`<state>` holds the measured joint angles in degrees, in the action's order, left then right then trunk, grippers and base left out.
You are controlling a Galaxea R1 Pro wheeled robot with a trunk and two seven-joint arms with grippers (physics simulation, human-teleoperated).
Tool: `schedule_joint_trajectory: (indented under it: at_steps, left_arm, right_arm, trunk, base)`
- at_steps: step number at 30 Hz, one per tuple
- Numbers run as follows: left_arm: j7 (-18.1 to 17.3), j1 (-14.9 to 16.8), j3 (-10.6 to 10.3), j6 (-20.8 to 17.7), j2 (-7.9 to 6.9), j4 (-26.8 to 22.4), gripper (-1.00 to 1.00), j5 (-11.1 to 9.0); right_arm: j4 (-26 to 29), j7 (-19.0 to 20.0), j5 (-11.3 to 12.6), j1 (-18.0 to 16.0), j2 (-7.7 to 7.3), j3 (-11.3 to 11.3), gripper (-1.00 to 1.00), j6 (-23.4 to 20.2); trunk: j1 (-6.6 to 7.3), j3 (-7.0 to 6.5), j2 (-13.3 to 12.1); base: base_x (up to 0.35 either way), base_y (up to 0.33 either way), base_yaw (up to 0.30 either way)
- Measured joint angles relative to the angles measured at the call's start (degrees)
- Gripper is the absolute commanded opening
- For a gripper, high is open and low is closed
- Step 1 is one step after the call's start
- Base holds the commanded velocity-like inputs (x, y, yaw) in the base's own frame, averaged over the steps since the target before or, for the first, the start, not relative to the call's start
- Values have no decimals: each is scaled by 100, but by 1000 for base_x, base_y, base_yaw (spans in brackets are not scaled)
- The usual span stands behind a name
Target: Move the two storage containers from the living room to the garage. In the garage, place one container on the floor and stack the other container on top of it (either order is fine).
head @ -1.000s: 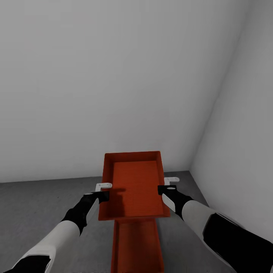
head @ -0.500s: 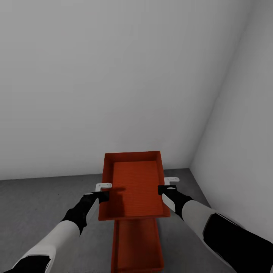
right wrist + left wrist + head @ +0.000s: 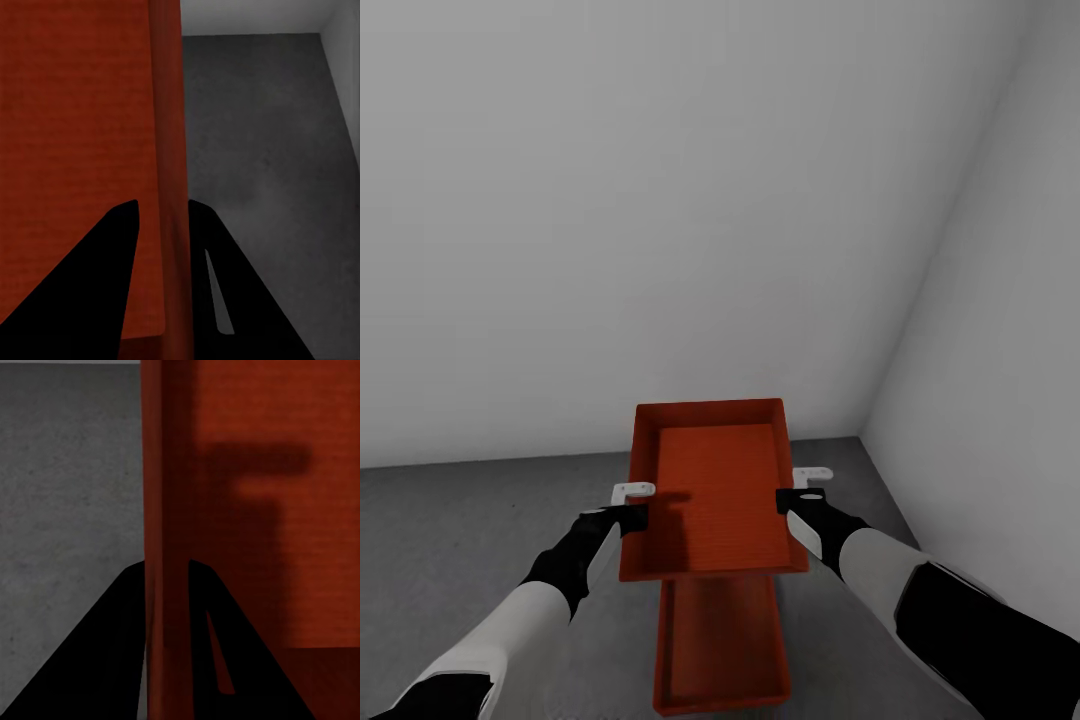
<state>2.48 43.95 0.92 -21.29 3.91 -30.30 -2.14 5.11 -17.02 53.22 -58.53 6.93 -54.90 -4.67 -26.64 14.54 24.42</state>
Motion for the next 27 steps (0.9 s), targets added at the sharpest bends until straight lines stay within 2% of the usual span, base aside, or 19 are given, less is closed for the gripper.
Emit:
schedule_joint_trajectory:
  at_steps: [27]
  left_arm:
    - [0,0,3,0,3,0,-100,5]
  right_arm:
    - [0,3,-5,0,-2,4,-100,-1]
  trunk:
    - [0,251,1]
  base:
    - [0,0,0]
